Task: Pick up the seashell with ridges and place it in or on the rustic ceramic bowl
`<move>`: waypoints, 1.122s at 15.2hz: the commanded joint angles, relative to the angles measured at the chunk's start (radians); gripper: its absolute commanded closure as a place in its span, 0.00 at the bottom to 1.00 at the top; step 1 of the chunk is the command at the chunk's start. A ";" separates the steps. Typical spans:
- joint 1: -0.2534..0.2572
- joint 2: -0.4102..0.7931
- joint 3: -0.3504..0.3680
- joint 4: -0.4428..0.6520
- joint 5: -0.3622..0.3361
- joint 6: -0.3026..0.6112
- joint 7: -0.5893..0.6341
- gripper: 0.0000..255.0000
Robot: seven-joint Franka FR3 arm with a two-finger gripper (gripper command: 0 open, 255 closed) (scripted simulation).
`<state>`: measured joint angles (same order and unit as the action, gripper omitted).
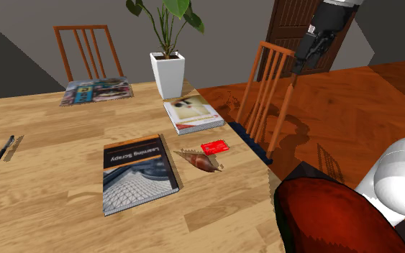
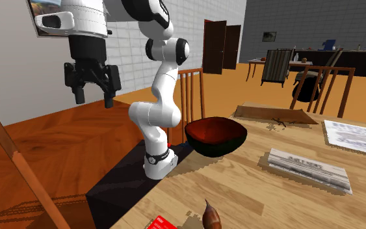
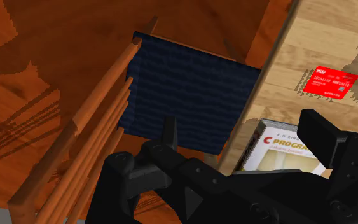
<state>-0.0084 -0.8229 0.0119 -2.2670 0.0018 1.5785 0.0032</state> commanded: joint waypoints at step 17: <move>0.104 0.356 0.283 0.051 0.108 0.181 0.213 0.00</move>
<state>0.0887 -0.4901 0.2757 -2.2232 0.1045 1.7517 0.1990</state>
